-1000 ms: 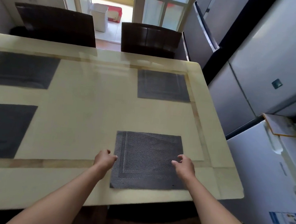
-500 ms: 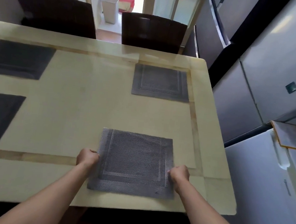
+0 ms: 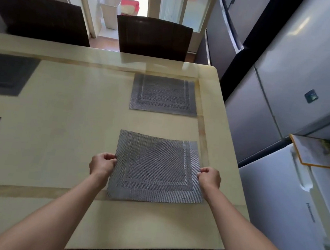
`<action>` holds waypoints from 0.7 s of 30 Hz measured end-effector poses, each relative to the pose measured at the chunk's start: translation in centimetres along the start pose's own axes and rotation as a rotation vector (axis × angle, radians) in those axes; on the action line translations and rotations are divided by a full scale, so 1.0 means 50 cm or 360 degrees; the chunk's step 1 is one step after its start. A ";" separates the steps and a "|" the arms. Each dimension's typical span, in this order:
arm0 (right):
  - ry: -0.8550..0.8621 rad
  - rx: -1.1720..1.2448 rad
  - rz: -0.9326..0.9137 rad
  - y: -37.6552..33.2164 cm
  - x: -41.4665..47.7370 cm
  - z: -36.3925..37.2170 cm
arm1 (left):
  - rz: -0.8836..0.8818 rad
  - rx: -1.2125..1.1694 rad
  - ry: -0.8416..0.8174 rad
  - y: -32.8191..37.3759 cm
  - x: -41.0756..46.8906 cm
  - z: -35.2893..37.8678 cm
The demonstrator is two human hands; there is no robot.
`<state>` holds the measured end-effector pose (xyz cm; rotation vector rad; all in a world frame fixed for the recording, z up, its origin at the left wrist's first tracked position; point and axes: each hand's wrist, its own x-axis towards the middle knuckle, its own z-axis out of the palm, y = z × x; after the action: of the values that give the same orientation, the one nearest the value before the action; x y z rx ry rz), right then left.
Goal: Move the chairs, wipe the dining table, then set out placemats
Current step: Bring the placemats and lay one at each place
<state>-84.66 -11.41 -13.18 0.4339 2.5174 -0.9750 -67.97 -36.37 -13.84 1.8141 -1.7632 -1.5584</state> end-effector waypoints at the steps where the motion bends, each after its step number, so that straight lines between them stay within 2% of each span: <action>1: -0.0005 0.0006 -0.0004 -0.002 0.008 -0.003 | -0.0004 -0.0019 0.0002 0.004 0.005 0.010; 13: -0.0027 -0.0033 -0.0006 0.004 0.054 0.003 | 0.0087 0.0137 -0.0022 -0.006 0.021 0.035; 21: -0.0047 -0.0098 0.0018 0.000 0.059 -0.006 | 0.0028 0.0106 -0.0011 -0.007 0.023 0.050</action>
<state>-87.30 -10.78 -14.36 0.4115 2.5085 -0.8910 -69.87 -35.91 -15.79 1.8197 -1.8499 -1.5187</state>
